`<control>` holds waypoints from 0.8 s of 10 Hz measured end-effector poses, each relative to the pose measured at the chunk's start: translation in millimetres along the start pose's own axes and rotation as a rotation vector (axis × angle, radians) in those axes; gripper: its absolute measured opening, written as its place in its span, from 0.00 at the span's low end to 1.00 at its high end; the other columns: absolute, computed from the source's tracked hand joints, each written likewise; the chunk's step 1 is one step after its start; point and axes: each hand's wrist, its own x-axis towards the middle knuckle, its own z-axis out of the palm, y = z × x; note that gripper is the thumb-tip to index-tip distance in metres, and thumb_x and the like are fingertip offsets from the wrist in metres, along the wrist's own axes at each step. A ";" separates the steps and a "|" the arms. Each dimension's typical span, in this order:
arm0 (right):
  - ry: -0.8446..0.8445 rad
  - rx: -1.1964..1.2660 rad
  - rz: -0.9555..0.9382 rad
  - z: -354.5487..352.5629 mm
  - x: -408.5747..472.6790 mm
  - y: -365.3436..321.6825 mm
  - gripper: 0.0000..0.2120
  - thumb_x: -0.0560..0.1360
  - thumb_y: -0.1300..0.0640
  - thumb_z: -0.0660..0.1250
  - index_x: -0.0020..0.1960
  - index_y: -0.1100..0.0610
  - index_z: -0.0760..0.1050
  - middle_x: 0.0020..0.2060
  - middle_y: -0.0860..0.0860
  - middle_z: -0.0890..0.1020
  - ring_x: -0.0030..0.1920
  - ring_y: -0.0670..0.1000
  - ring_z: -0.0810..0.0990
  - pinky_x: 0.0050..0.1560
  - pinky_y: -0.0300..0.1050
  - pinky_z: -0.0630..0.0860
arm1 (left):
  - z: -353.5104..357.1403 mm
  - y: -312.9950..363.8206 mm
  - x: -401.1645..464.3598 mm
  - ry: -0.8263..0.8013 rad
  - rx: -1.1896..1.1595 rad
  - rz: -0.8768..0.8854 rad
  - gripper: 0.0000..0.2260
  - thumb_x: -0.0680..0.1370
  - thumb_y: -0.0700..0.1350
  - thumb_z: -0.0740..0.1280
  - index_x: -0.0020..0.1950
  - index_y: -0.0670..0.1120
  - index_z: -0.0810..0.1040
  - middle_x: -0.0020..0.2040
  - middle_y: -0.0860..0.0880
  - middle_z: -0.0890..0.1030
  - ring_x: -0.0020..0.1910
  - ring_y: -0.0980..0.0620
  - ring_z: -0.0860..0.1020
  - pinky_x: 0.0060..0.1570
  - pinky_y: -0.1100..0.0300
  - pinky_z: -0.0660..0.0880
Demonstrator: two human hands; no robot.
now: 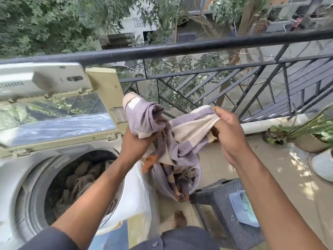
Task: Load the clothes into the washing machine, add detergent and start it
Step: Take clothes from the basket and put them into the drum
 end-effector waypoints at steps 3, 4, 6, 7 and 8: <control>-0.203 0.137 -0.066 59.5 -11.4 -16.3 0.15 0.77 0.74 0.57 0.59 0.69 0.77 0.43 0.58 0.82 0.33 0.43 0.79 0.31 0.32 0.74 | 6.5 15.0 -18.6 -0.483 -0.163 -0.075 0.24 0.66 0.55 0.86 0.48 0.38 0.83 0.43 0.20 0.78 0.41 0.13 0.76 0.41 0.26 0.73; -0.271 0.163 -0.015 55.6 -8.9 -10.3 0.18 0.75 0.71 0.60 0.60 0.63 0.80 0.46 0.65 0.80 0.40 0.56 0.77 0.35 0.40 0.74 | 14.6 15.5 -22.3 -0.208 -0.160 -0.131 0.24 0.61 0.49 0.86 0.53 0.43 0.86 0.49 0.39 0.88 0.50 0.38 0.86 0.51 0.41 0.83; -0.173 0.093 0.022 30.4 -7.2 16.9 0.24 0.73 0.79 0.59 0.60 0.60 0.80 0.47 0.54 0.83 0.49 0.51 0.80 0.49 0.45 0.77 | 17.9 21.8 -19.3 0.004 -0.264 -0.230 0.17 0.72 0.33 0.79 0.56 0.47 0.82 0.49 0.52 0.86 0.42 0.59 0.83 0.38 0.69 0.79; -0.058 -0.404 0.115 16.8 1.1 76.6 0.23 0.72 0.70 0.65 0.56 0.45 0.77 0.45 0.43 0.83 0.46 0.42 0.81 0.51 0.47 0.76 | 10.7 39.1 -21.3 -0.017 -0.332 -0.172 0.16 0.71 0.30 0.78 0.54 0.45 0.83 0.45 0.52 0.88 0.44 0.55 0.86 0.41 0.65 0.81; -0.284 -0.793 0.329 4.5 5.6 147.9 0.45 0.60 0.37 0.71 0.75 0.43 0.64 0.62 0.51 0.81 0.62 0.55 0.81 0.58 0.56 0.80 | 3.8 60.3 -22.0 -0.040 -0.402 -0.107 0.23 0.65 0.38 0.78 0.60 0.40 0.83 0.55 0.43 0.88 0.56 0.44 0.87 0.55 0.50 0.84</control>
